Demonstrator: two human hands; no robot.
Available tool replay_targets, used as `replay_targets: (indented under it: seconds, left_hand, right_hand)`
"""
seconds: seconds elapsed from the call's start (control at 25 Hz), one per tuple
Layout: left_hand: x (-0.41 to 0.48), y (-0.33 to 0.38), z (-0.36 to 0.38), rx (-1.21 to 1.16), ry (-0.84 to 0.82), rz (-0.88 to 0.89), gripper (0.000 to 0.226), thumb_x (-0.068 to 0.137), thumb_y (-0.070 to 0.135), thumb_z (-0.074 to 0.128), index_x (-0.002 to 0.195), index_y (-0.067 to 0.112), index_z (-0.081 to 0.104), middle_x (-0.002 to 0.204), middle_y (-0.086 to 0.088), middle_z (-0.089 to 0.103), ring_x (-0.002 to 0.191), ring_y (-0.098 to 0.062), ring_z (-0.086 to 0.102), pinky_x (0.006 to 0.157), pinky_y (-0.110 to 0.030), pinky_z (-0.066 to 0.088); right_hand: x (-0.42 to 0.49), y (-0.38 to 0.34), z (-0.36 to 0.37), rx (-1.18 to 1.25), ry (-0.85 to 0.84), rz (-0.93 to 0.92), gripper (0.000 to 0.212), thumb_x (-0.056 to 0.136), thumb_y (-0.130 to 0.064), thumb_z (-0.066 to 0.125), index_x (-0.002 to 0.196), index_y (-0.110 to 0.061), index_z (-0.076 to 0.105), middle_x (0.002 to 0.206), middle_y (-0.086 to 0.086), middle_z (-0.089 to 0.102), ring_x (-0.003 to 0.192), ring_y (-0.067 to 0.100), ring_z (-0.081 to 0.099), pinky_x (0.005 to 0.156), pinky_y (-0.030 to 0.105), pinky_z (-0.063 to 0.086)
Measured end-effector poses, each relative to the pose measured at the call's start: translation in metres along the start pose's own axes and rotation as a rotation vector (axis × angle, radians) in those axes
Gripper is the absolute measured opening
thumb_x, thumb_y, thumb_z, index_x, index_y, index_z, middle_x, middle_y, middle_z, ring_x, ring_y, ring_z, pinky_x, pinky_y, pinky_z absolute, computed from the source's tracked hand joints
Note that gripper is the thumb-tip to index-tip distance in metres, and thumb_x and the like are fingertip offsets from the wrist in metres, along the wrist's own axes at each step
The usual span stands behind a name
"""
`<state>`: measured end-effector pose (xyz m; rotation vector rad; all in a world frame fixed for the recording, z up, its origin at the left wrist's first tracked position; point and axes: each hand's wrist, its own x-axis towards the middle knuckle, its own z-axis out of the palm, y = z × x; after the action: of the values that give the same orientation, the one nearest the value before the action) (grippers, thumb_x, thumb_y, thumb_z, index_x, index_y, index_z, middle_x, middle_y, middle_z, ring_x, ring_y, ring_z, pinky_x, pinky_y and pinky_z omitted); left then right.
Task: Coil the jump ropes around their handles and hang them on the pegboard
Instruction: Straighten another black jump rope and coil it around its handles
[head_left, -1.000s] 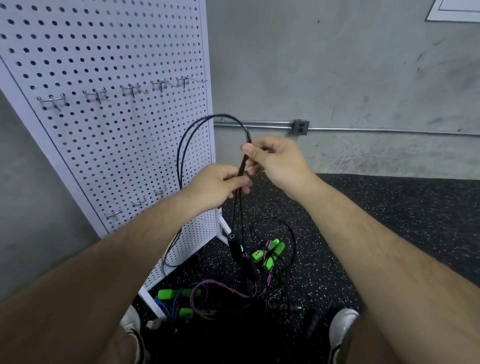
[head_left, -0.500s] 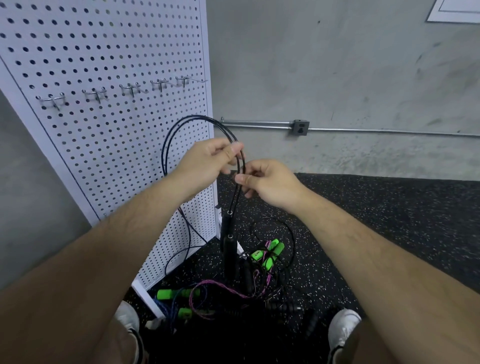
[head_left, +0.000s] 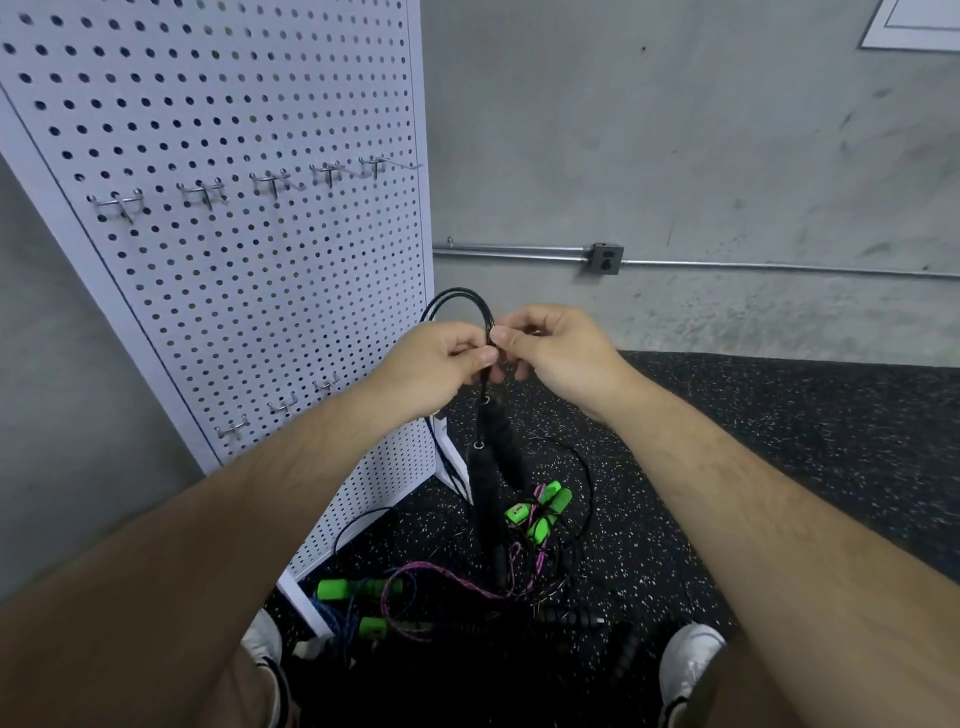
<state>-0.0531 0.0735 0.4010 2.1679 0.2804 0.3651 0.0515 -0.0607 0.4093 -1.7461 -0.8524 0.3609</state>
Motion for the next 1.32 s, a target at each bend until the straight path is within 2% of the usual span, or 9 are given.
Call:
replay_targets:
  seconds: [0.16,0.36,0.56,0.72,0.84,0.96,1.08,1.2,1.32]
  left_hand:
    - [0.001,-0.002,0.004,0.008,-0.052,-0.025,0.013,0.1,0.018,0.062,0.095,0.018,0.075,0.088,0.01,0.078,0.093,-0.02,0.072,0.093,-0.039,0.057]
    - [-0.002,-0.005,0.008,-0.062,-0.1,-0.041,0.01,0.098,0.016,0.064,0.094,0.015,0.074,0.093,0.005,0.078,0.092,-0.013,0.073,0.093,-0.035,0.057]
    - [-0.007,-0.012,0.015,0.009,-0.116,-0.062,0.006,0.094,0.025,0.071,0.089,0.023,0.073,0.086,-0.001,0.076,0.078,-0.015,0.067,0.091,-0.044,0.057]
    - [-0.01,-0.005,0.017,0.013,-0.116,-0.052,0.013,0.095,0.028,0.069,0.083,0.025,0.069,0.073,0.005,0.07,0.076,-0.015,0.065,0.083,-0.036,0.053]
    - [-0.006,0.004,0.009,0.01,-0.024,-0.051,0.012,0.097,0.029,0.066,0.088,0.021,0.07,0.085,0.004,0.075,0.083,-0.013,0.071,0.078,-0.028,0.05]
    - [0.001,0.007,-0.003,-0.059,0.079,-0.059,0.016,0.097,0.027,0.066,0.088,0.014,0.07,0.087,0.002,0.076,0.082,-0.013,0.074,0.083,-0.03,0.055]
    - [0.007,0.009,-0.013,-0.297,0.147,-0.084,0.018,0.098,0.016,0.065,0.082,0.008,0.068,0.082,-0.002,0.075,0.081,-0.018,0.074,0.079,-0.031,0.061]
    - [0.009,0.013,-0.018,-0.475,0.175,-0.113,0.021,0.099,0.011,0.063,0.078,0.008,0.065,0.087,-0.008,0.073,0.077,-0.014,0.072,0.075,-0.03,0.06]
    - [0.009,0.014,-0.02,-0.513,0.191,-0.125,0.02,0.099,0.012,0.063,0.079,0.006,0.065,0.09,-0.009,0.072,0.077,-0.013,0.072,0.074,-0.029,0.06]
  right_hand:
    - [-0.002,0.005,-0.003,-0.047,0.035,0.068,0.007,0.091,-0.022,0.074,0.086,-0.018,0.072,0.067,-0.004,0.068,0.053,0.008,0.057,0.058,0.024,0.047]
    - [-0.002,-0.008,-0.006,0.03,0.164,0.004,0.008,0.095,-0.021,0.068,0.089,-0.016,0.069,0.073,0.002,0.071,0.047,0.004,0.055,0.053,0.02,0.046]
    - [0.001,-0.012,-0.011,0.094,0.264,-0.033,0.007,0.097,-0.023,0.066,0.091,-0.019,0.067,0.072,0.0,0.072,0.051,0.011,0.058,0.055,0.024,0.05]
    - [0.001,-0.004,-0.012,0.104,0.211,-0.023,0.007,0.097,-0.022,0.066,0.099,-0.016,0.069,0.078,0.001,0.07,0.061,0.011,0.061,0.059,0.024,0.051]
    - [0.0,0.005,-0.012,0.079,0.129,0.006,0.012,0.097,-0.027,0.066,0.101,-0.016,0.069,0.089,0.002,0.072,0.077,0.011,0.067,0.071,0.028,0.055]
    - [-0.006,0.013,-0.011,-0.041,-0.041,0.042,0.035,0.089,-0.05,0.07,0.114,-0.026,0.066,0.106,-0.006,0.072,0.098,0.01,0.069,0.09,0.032,0.054]
    - [-0.017,0.019,-0.001,-0.171,-0.192,0.05,0.053,0.08,-0.049,0.079,0.125,-0.027,0.061,0.11,-0.012,0.069,0.101,0.002,0.064,0.087,0.02,0.048]
    - [-0.019,0.025,0.008,-0.121,-0.176,0.027,0.038,0.083,-0.04,0.08,0.116,-0.028,0.066,0.104,-0.011,0.073,0.098,0.004,0.067,0.087,0.022,0.048]
    - [-0.017,0.026,0.011,-0.062,-0.173,0.018,0.026,0.087,-0.037,0.077,0.11,-0.027,0.069,0.102,-0.01,0.076,0.099,0.007,0.069,0.095,0.03,0.05]
